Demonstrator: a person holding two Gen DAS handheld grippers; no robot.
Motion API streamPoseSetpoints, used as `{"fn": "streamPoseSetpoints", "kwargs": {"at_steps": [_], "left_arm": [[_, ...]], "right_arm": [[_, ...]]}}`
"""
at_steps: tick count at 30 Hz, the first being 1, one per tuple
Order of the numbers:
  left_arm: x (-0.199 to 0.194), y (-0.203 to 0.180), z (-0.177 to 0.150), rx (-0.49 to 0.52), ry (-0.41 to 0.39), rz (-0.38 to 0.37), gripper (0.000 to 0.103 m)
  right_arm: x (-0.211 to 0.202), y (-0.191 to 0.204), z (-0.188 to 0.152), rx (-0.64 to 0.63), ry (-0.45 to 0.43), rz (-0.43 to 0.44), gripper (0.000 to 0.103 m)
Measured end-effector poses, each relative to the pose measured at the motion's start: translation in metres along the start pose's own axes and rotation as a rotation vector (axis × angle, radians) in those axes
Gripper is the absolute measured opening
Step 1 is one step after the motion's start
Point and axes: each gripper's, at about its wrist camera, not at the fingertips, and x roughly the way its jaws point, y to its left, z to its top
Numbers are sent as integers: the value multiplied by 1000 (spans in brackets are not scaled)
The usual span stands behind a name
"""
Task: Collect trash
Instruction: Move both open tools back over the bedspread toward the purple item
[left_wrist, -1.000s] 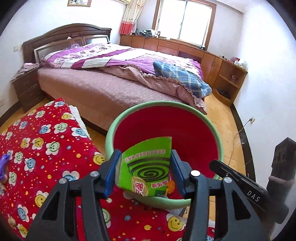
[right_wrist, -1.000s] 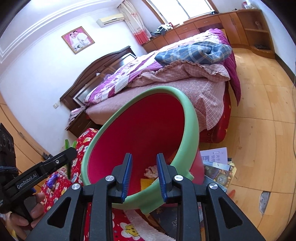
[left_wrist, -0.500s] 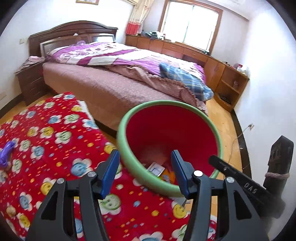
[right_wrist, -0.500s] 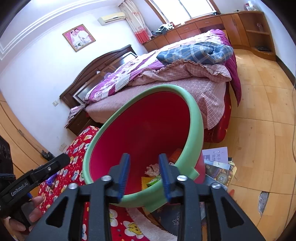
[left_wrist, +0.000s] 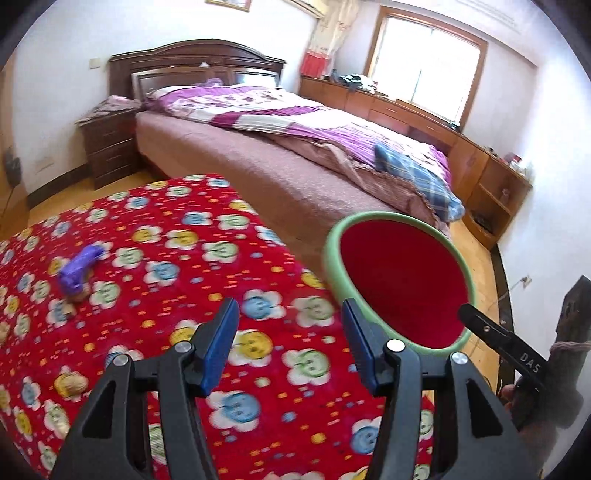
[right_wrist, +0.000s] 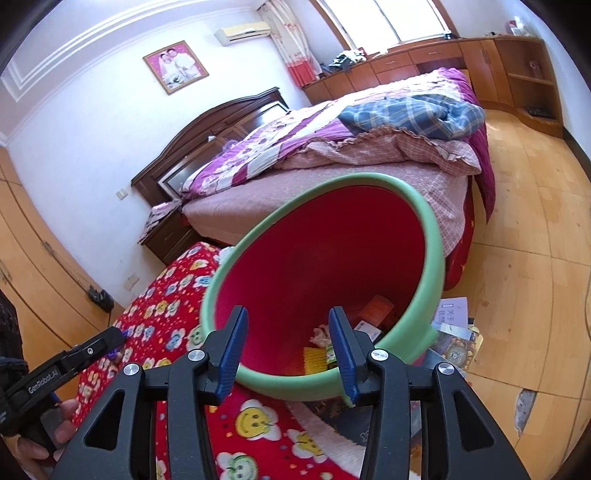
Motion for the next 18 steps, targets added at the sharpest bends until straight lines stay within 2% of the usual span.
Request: {"fn": "streamPoseSetpoints", "kwargs": {"at_steps": [10,18], "left_arm": [[-31,72,0,-100,-22,132,58],[-50,151,3,-167,-30,291,58]], "right_arm": [[11,57,-5,-105,54,57,47],[27,121,-6,-203,111,131,47]]}}
